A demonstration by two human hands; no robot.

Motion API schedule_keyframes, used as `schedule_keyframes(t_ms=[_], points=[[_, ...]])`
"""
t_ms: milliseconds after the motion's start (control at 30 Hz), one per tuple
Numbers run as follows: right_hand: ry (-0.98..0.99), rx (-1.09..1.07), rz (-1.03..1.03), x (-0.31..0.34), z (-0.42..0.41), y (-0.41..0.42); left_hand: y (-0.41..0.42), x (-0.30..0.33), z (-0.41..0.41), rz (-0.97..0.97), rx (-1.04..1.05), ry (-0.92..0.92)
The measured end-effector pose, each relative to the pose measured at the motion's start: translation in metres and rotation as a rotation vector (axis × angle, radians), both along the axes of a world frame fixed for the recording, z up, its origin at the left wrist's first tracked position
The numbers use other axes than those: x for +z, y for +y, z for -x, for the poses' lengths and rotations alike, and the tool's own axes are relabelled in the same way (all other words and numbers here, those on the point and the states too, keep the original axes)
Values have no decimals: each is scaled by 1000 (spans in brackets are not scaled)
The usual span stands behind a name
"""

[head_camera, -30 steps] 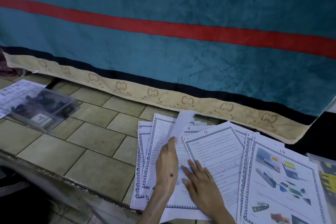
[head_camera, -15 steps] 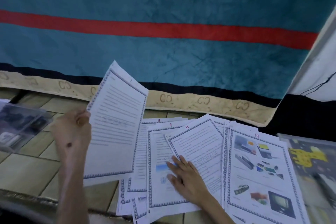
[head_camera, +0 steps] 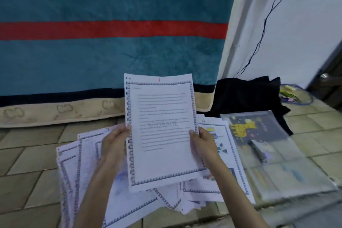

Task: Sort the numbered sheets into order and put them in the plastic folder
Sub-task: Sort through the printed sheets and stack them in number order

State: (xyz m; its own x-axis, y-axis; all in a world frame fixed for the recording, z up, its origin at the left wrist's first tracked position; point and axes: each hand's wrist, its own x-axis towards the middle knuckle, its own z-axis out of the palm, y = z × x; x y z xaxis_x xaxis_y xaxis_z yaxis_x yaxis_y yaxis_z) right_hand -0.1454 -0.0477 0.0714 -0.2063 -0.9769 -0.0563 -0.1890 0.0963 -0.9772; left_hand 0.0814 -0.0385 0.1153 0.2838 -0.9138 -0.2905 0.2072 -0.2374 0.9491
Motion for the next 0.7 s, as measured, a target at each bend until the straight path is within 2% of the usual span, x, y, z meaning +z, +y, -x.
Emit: schedule_keyframes(t_ms=[67, 133, 200, 267, 367, 467, 600, 700], points=[[150, -174, -12, -14, 47, 4, -8, -25, 30, -134, -180, 7], [282, -349, -56, -28, 93, 13, -13, -47, 54, -240, -340, -155], [407, -489, -92, -39, 134, 24, -17, -63, 73, -296, -420, -285], [549, -573, -118, -46, 165, 35, -18, -71, 90, -363, -436, -280], [663, -566, -163, -52, 196, 42, -26, -79, 108, -415, -446, -284], [702, -552, -164, -52, 212, 41, -30, -79, 120, -412, -475, -408], [769, -532, -176, -50, 230, 34, -31, -83, 135, -311, -515, -580], [839, -492, -225, -50, 237, 30, -28, -78, 135, -293, -449, -548]])
